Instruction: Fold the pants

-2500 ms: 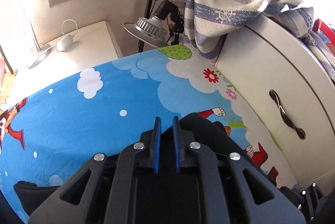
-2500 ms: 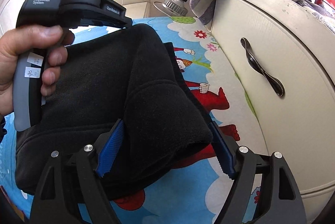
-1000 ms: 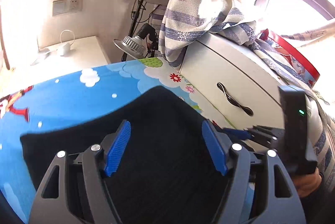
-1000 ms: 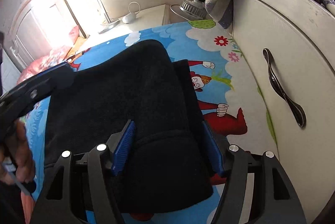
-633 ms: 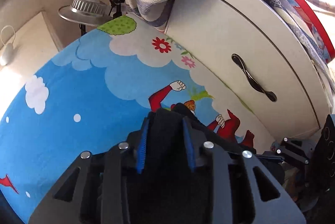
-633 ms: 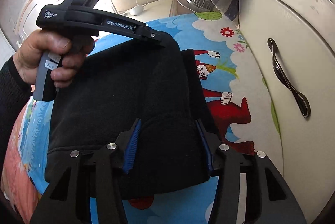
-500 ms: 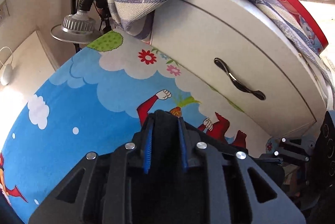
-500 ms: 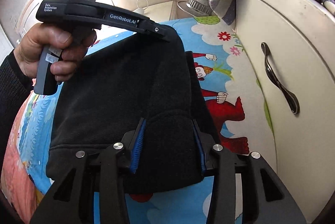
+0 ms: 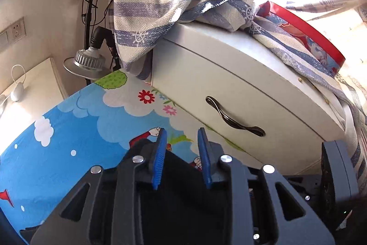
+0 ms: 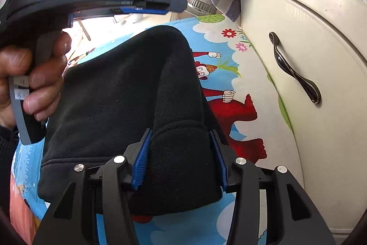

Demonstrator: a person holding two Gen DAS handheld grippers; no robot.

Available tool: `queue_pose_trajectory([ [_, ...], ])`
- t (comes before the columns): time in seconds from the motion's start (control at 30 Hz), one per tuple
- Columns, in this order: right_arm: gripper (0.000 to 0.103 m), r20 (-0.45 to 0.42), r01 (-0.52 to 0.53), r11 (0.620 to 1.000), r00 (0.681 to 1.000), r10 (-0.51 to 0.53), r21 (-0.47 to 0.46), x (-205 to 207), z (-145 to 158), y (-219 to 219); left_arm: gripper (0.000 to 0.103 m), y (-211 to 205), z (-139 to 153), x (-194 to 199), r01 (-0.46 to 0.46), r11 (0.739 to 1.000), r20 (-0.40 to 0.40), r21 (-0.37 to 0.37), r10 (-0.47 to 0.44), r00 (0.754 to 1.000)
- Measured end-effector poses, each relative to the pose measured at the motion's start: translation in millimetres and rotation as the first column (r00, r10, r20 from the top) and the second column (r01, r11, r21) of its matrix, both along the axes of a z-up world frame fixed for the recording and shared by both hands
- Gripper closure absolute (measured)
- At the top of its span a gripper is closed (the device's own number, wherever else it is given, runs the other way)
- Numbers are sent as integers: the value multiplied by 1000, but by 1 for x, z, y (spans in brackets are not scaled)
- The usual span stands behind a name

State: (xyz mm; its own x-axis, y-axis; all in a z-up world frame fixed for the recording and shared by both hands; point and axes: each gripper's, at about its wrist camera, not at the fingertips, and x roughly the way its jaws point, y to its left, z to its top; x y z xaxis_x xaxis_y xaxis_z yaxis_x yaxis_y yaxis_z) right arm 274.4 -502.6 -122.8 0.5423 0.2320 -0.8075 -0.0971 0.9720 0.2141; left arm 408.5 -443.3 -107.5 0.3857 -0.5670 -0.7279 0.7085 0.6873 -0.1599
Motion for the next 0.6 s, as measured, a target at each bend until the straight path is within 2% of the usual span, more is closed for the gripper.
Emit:
queue_pose_trajectory([
  [0.07,58,0,2,1000,1000,-2,-2,1,-1,0,80,-7,-21,5,-16,996,-14,86,17,1000],
  [0.1,58,1,3,1000,1000,-3,-3,0,-1,-1,89,-7,-33,12,-45,992,-27,120,49,998],
  [0.17,58,6,8,1000,1000,-8,-13,0,-2,1,101,1,-45,26,-91,992,-72,87,98,993],
  [0.23,57,9,11,1000,1000,-10,-20,1,-2,2,101,8,-47,35,-122,992,-108,32,124,986],
  [0.3,57,7,8,1000,1000,-8,-27,2,-2,3,101,12,-40,36,-181,983,-63,32,183,981],
  [0.37,55,9,7,999,1000,-6,-34,2,-3,3,101,20,-27,33,-229,973,-54,-1,229,972],
  [0.4,54,9,8,999,1000,-8,-33,2,-3,2,94,26,-19,28,-251,968,-41,-23,250,967],
  [0.47,53,9,15,1000,1000,-14,-26,2,-4,1,87,38,-6,12,-281,958,-27,-56,280,960],
  [0.53,53,10,17,1000,1000,-17,-24,1,-4,0,87,51,2,-11,-295,952,-17,-77,295,955],
  [0.6,51,14,20,999,1000,-19,-30,0,-4,1,87,59,3,-42,-299,952,18,-62,301,953],
])
